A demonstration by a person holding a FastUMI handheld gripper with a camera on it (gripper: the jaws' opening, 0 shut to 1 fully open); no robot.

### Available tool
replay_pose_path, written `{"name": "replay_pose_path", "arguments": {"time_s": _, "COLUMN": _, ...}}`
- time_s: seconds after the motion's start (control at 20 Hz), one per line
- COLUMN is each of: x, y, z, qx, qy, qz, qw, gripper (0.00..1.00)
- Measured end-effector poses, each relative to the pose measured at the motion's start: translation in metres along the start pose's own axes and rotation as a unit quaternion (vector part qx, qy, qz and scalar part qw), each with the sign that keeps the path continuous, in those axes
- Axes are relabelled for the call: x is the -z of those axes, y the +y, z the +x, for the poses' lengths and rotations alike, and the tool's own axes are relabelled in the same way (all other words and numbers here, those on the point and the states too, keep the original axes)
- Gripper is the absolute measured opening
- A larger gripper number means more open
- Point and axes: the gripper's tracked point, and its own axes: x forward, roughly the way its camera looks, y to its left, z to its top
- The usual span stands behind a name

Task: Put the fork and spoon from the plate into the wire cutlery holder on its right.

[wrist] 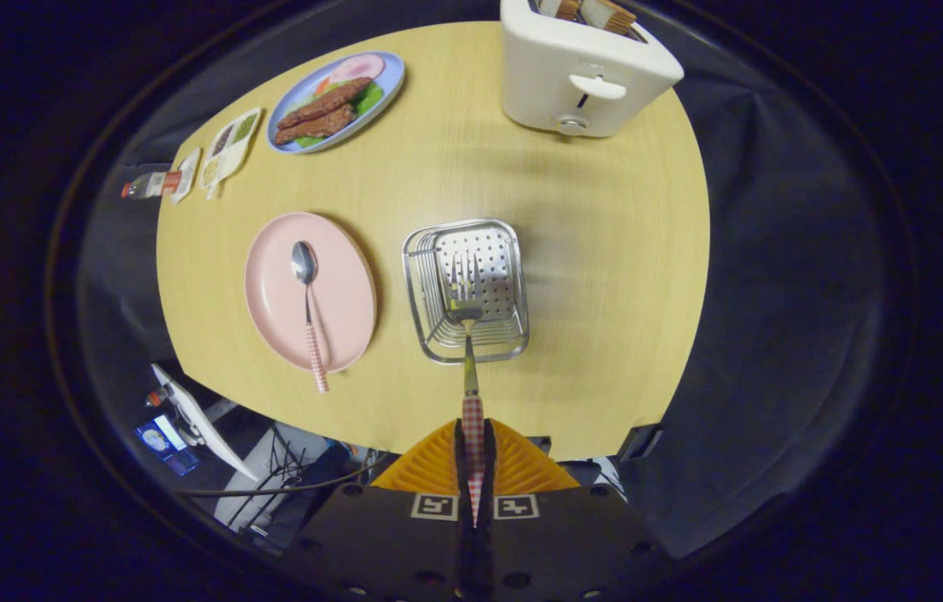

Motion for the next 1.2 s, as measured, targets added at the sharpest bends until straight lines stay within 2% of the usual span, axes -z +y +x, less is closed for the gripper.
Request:
{"name": "replay_pose_path", "arguments": {"time_s": 0.35, "x": -0.016, "y": -0.006, "z": 0.011, "qx": 0.016, "qy": 0.03, "qz": 0.01, "qw": 0.999, "gripper": 0.02}}
{"name": "replay_pose_path", "arguments": {"time_s": 0.45, "x": -0.02, "y": -0.008, "z": 0.011, "qx": 0.021, "qy": 0.029, "qz": 0.01, "qw": 0.999, "gripper": 0.07}}
{"name": "replay_pose_path", "arguments": {"time_s": 0.75, "x": -0.035, "y": -0.005, "z": 0.008, "qx": 0.015, "qy": -0.007, "qz": 0.004, "qw": 1.0, "gripper": 0.13}}
{"name": "replay_pose_path", "arguments": {"time_s": 0.9, "x": -0.049, "y": 0.003, "z": -0.008, "qx": 0.002, "qy": -0.075, "qz": -0.014, "qw": 0.997, "gripper": 0.33}}
{"name": "replay_pose_path", "arguments": {"time_s": 0.95, "x": -0.055, "y": 0.007, "z": -0.016, "qx": -0.002, "qy": -0.108, "qz": -0.025, "qw": 0.994, "gripper": 0.36}}
{"name": "replay_pose_path", "arguments": {"time_s": 1.05, "x": -0.074, "y": 0.025, "z": -0.037, "qx": -0.026, "qy": -0.206, "qz": -0.041, "qw": 0.977, "gripper": 0.42}}
{"name": "replay_pose_path", "arguments": {"time_s": 1.1, "x": -0.077, "y": 0.039, "z": -0.049, "qx": -0.049, "qy": -0.249, "qz": -0.051, "qw": 0.966, "gripper": 0.45}}
{"name": "replay_pose_path", "arguments": {"time_s": 1.2, "x": -0.077, "y": 0.063, "z": -0.069, "qx": -0.087, "qy": -0.342, "qz": -0.066, "qw": 0.933, "gripper": 0.47}}
